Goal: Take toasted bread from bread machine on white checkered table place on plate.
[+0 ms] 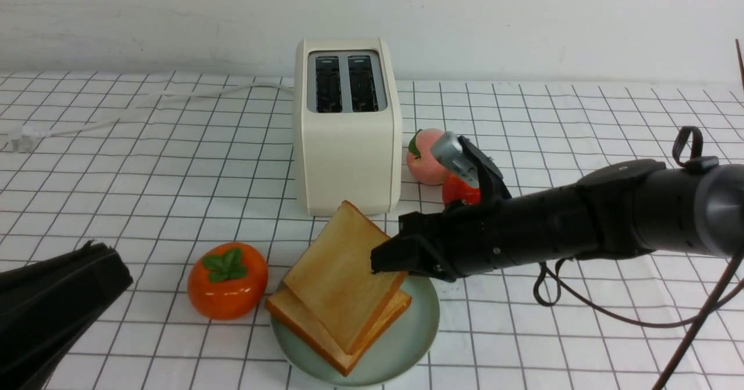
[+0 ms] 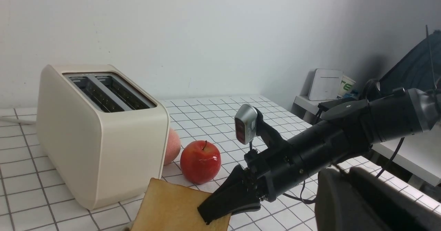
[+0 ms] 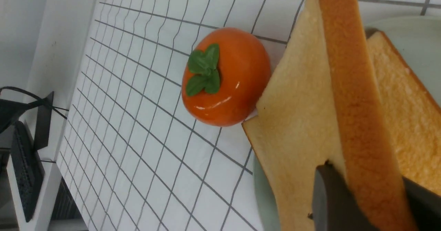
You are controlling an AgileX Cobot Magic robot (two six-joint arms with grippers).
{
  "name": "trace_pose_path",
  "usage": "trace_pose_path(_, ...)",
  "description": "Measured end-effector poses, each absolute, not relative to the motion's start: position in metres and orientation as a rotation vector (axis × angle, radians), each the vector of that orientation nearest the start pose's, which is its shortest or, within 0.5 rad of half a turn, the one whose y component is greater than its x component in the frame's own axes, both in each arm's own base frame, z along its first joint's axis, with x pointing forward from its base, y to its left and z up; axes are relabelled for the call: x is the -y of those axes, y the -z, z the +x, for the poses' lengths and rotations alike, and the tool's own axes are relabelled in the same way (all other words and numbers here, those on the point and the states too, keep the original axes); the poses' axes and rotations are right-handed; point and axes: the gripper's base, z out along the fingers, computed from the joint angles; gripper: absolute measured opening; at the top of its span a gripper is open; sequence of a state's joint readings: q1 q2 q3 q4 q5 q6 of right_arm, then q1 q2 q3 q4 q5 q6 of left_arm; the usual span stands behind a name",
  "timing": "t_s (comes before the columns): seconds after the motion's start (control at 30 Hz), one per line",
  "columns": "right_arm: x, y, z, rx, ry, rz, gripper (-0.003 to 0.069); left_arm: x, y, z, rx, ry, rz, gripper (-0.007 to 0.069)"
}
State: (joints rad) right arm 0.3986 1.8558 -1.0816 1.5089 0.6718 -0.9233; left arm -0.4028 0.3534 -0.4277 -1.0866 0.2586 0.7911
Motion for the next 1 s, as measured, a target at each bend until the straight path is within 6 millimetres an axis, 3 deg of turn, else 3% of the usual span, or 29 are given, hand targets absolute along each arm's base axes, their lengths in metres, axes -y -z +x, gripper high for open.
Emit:
trace_pose_path(0.03, -0.198, -0.193, 0.325, -2.439, -1.240, -0.169, 0.0181, 0.051, -0.322, 0.066, -1.552, 0.715, 0.281, 0.0030)
trace_pose_path(0.23, -0.196, -0.188, 0.322, -2.496, -1.176, -0.236, 0.0509, 0.051, -0.322, 0.066, -1.552, 0.716, 0.282, 0.0032)
trace_pose_path(0.27, -0.196, -0.188, 0.322, -2.496, -1.176, -0.233, 0.0518, 0.051, -0.322, 0.066, -1.552, 0.716, 0.282, 0.0032)
trace_pose_path(0.33, -0.193, -0.189, 0.321, -2.511, -1.124, -0.259, 0.0603, 0.051, -0.322, 0.066, -1.552, 0.716, 0.282, 0.0032)
trace_pose_path(0.4, -0.191, -0.193, 0.321, -2.518, -1.074, -0.277, 0.0626, 0.051, -0.322, 0.066, -1.552, 0.716, 0.282, 0.0032)
trace_pose_path(0.67, -0.179, -0.227, 0.313, -2.524, -0.898, -0.360, 0.0584, 0.051, -0.323, 0.066, -1.552, 0.724, 0.276, 0.0034)
trace_pose_path(0.77, -0.169, -0.250, 0.302, -2.548, -0.799, -0.406, 0.0547, 0.051, -0.323, 0.066, -1.552, 0.726, 0.274, 0.0034)
trace_pose_path(0.87, -0.157, -0.281, 0.285, -2.579, -0.708, -0.422, 0.0465, 0.051, -0.323, 0.066, -1.550, 0.721, 0.278, 0.0034)
trace_pose_path(0.93, -0.146, -0.304, 0.269, -2.588, -0.639, -0.420, 0.0367, 0.050, -0.323, 0.067, -1.540, 0.698, 0.283, 0.0034)
trace_pose_path(0.97, -0.145, -0.304, 0.269, -2.591, -0.629, -0.414, 0.0367, 0.050, -0.323, 0.067, -1.539, 0.697, 0.281, 0.0034)
trace_pose_path(1.0, -0.131, -0.327, 0.249, -2.593, -0.553, -0.402, 0.0246, 0.047, -0.325, 0.069, -1.516, 0.652, 0.272, 0.0034)
